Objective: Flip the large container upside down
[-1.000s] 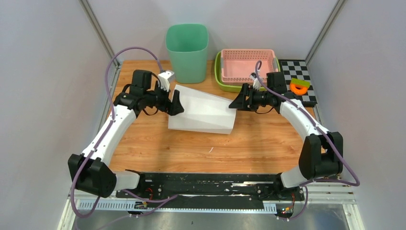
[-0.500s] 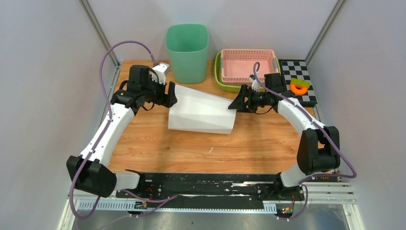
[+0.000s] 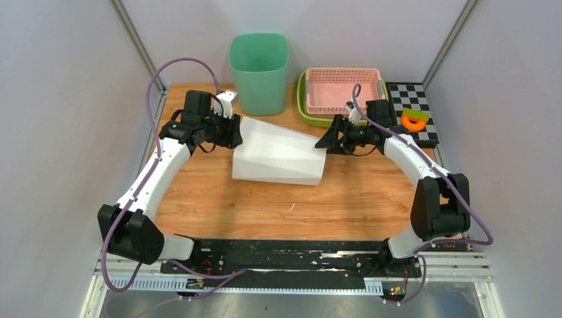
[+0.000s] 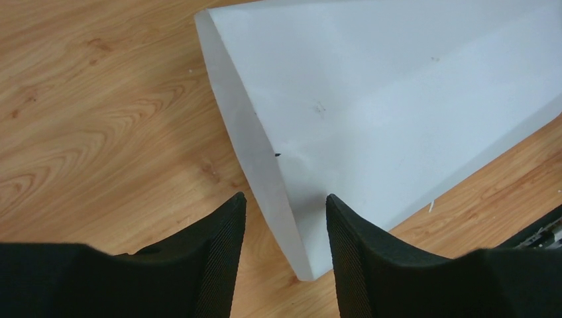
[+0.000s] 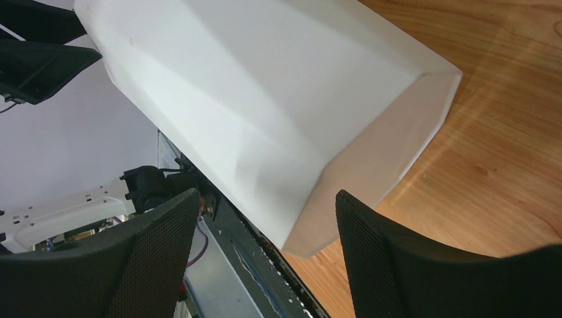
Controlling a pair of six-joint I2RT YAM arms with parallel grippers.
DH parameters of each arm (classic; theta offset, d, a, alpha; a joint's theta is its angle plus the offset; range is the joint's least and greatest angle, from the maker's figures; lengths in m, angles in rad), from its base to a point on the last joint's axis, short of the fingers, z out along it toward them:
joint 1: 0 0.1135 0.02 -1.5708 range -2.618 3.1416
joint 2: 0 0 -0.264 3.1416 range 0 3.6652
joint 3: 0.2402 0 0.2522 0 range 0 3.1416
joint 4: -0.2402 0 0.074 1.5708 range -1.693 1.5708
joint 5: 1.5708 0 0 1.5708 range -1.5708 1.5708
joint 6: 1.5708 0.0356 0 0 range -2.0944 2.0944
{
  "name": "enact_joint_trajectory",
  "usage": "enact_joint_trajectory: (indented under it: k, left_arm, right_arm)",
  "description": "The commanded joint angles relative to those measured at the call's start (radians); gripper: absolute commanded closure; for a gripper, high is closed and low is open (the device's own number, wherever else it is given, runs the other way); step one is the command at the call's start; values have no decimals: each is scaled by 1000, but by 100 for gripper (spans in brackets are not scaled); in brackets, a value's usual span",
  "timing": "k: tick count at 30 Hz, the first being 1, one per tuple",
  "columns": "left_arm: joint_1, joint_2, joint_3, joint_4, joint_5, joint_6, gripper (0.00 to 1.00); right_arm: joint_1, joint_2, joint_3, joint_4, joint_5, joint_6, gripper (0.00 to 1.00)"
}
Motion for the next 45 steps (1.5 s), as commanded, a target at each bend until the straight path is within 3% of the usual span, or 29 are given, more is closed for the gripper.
enact_joint_trajectory:
  k: [1,5,10,27,38,45]
  left_arm:
    - [3,23,19,-29,6,17,52]
    - [3,25,18,-28,14,23,61]
    - [3,34,17,-41,43,29,65]
    - [2,25,-28,-10,106,-17,61]
    - [2,-14,-80,29,104,-74,60]
    - [2,-21,-93,55,145,-104,60]
  right_arm:
    - [9,0,32,1,-17,26,23]
    - [13,8,42,1,-18,28,23]
    - [28,6,68,1,-27,46,23]
    - [55,8,80,37,-71,117,23]
    - [-1,-166,-71,120,91,146,23]
    - [-2,-171,-119,114,155,150,23]
